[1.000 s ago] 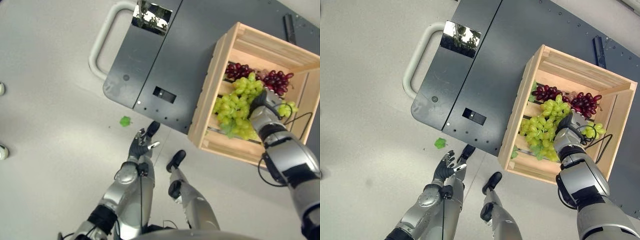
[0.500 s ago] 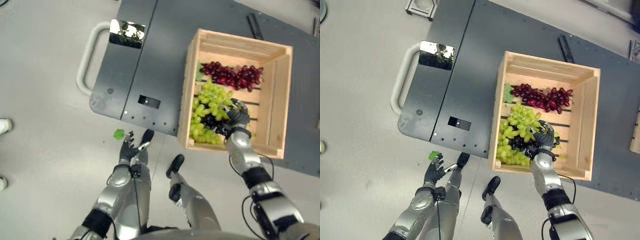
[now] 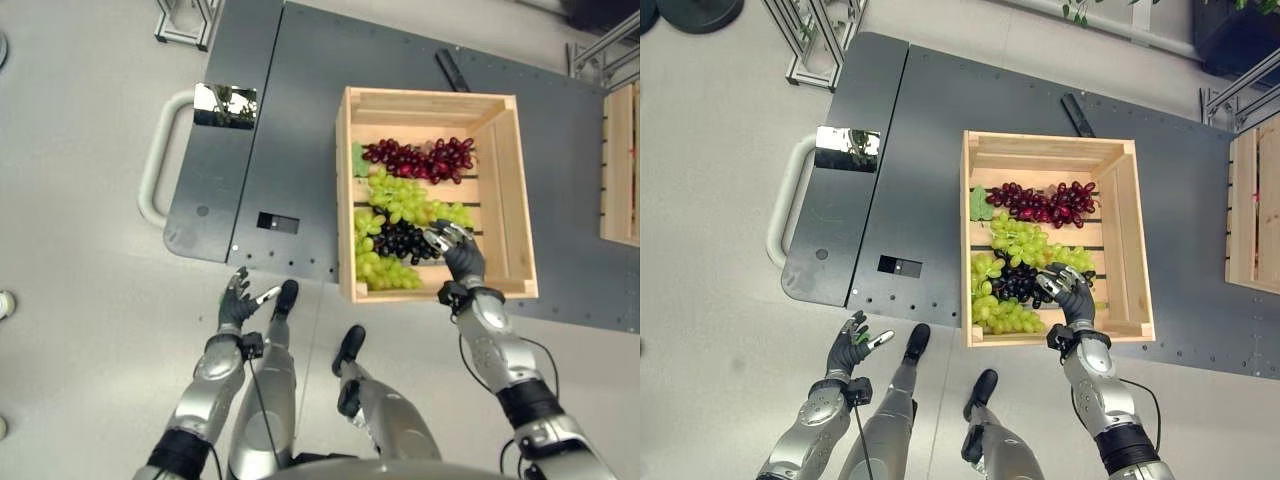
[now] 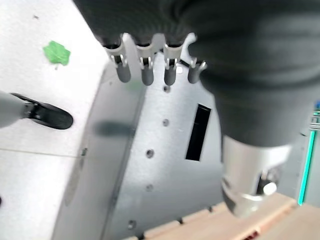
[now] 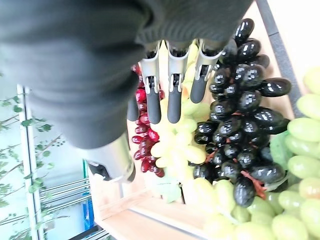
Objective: Pick up the fruits from the basket on one side to the basket on the other side
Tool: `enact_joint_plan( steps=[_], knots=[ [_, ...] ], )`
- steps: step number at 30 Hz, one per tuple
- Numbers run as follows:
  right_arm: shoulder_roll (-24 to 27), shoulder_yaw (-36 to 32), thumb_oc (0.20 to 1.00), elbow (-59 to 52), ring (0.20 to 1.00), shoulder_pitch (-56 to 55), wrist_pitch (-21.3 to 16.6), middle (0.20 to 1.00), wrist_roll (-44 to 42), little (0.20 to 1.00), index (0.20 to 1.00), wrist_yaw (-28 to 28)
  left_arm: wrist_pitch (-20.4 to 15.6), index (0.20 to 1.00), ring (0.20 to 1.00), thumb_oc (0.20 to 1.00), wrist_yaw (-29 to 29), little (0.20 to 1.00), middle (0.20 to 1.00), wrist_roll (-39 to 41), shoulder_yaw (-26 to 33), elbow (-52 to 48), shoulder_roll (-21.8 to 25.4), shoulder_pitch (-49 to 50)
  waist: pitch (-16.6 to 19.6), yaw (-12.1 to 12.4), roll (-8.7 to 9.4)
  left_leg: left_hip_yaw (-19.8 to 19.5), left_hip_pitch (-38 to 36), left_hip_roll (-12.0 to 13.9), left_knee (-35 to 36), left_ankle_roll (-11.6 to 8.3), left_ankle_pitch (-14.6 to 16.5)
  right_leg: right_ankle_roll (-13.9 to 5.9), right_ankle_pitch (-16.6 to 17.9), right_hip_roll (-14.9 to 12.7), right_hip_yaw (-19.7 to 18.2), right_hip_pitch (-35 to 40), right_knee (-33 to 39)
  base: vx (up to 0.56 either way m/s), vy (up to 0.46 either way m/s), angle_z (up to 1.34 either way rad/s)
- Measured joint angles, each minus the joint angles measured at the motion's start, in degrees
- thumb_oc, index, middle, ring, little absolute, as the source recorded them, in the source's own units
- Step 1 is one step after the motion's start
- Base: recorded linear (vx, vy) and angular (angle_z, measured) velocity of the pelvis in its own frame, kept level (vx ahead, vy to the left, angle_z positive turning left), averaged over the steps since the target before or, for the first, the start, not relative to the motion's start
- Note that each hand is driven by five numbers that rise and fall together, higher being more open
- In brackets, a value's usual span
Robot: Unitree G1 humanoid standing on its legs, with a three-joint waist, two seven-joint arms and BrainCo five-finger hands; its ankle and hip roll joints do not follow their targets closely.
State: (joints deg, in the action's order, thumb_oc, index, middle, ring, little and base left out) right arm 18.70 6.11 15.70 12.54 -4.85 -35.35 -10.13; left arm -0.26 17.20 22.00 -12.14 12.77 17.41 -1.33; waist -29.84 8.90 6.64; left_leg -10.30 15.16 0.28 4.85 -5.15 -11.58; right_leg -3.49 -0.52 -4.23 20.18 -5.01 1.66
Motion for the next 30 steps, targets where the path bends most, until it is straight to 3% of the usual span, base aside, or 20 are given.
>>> enact_joint_plan(
  steps=[6,7,8,12,13,16,22,26,30],
  knots=[
    [-0.04,-0.67,0.200,-0.40,0.200,0.04,0.76,0.200,1.17,0.200,0.200,1.13,0.17,1.000,1.000,1.000,-1.02,1.000,1.000,-1.01,1.27,-0.03,-0.06,0.16,0.00,-0.03,0.01,0.85,-1.42,0.13,0.03,-0.04,0.41,-0.13,-0.01,-0.03,-0.88,1.04,-0.03,0.02,0.002,-0.07],
    [0.18,-1.15,0.809,-0.38,0.809,0.23,0.86,0.809,2.40,0.809,0.809,1.02,0.35,1.000,1.000,1.000,-1.24,1.000,1.000,-1.03,1.50,-0.02,-0.04,0.24,0.00,0.00,0.01,0.88,-1.42,0.15,0.03,-0.03,0.40,-0.14,-0.01,-0.03,-0.91,1.01,-0.08,0.00,0.000,0.00],
    [1.04,-0.98,1.000,0.04,1.000,0.85,1.83,1.000,6.74,1.000,1.000,0.76,0.81,1.000,1.000,1.000,-1.36,1.000,1.000,-1.11,1.68,-0.03,-0.02,0.24,0.00,0.03,0.01,0.90,-1.42,0.14,0.03,-0.02,0.40,-0.14,0.00,-0.06,-0.94,0.98,-0.16,0.00,0.000,0.00],
    [4.57,-0.84,1.000,3.61,1.000,4.56,5.82,1.000,20.93,1.000,1.000,-2.31,1.02,1.000,1.000,1.000,-1.31,1.000,1.000,-1.24,1.88,-0.06,-0.02,0.35,0.00,0.40,0.02,0.86,-1.36,0.13,0.04,0.03,0.36,-0.14,0.00,-0.06,-0.99,0.90,-0.18,0.00,0.000,0.00],
    [6.68,1.47,1.000,7.11,1.000,7.71,7.51,1.000,27.65,1.000,1.000,-4.01,1.02,1.000,1.000,1.000,-0.97,1.000,1.000,-1.24,1.87,-0.10,-0.02,0.41,-0.02,0.36,0.05,0.82,-1.35,0.17,0.03,0.18,0.26,-0.15,0.00,-0.04,-0.98,0.86,-0.16,0.00,0.000,0.00],
    [8.87,5.19,1.000,14.51,1.000,14.47,10.06,1.000,35.34,1.000,1.000,-5.61,0.98,1.000,1.000,1.000,-0.36,1.000,1.000,-1.24,1.46,-0.48,-0.04,0.34,-0.04,0.84,0.04,0.66,-1.17,0.25,0.03,0.27,0.19,-0.14,0.01,0.12,-0.77,0.82,-0.09,-0.01,-0.027,0.01],
    [8.39,18.34,1.000,39.62,1.000,31.92,12.93,1.000,43.83,1.000,1.000,-6.24,0.86,1.000,1.000,1.000,0.66,1.000,1.000,-1.05,-1.84,-0.74,-0.41,-1.75,-0.18,4.35,-0.08,-1.18,0.03,0.26,-0.04,0.31,0.13,0.10,0.17,0.56,0.84,0.59,0.88,0.00,-0.052,0.13],
    [8.41,20.88,1.000,49.78,1.000,39.34,14.15,1.000,46.60,1.000,1.000,-5.11,0.76,1.000,1.000,1.000,0.76,1.000,1.000,-0.98,-2.94,-1.01,-0.25,-3.01,-0.22,7.45,-0.13,-2.74,2.26,-0.05,-0.22,0.49,-0.03,-0.06,0.01,0.82,1.79,-0.39,1.40,0.01,-0.044,0.21],
    [8.66,22.04,1.000,53.32,1.000,41.45,15.07,1.000,49.87,1.000,1.000,-4.45,0.78,1.000,1.000,1.000,0.80,1.000,1.000,-0.98,-4.07,-1.01,0.54,-3.39,-0.22,8.05,-0.12,-4.64,3.62,-0.65,-0.52,0.63,-0.15,-0.26,-0.12,0.82,2.58,-0.51,1.76,0.01,-0.048,0.26]
  ],
)
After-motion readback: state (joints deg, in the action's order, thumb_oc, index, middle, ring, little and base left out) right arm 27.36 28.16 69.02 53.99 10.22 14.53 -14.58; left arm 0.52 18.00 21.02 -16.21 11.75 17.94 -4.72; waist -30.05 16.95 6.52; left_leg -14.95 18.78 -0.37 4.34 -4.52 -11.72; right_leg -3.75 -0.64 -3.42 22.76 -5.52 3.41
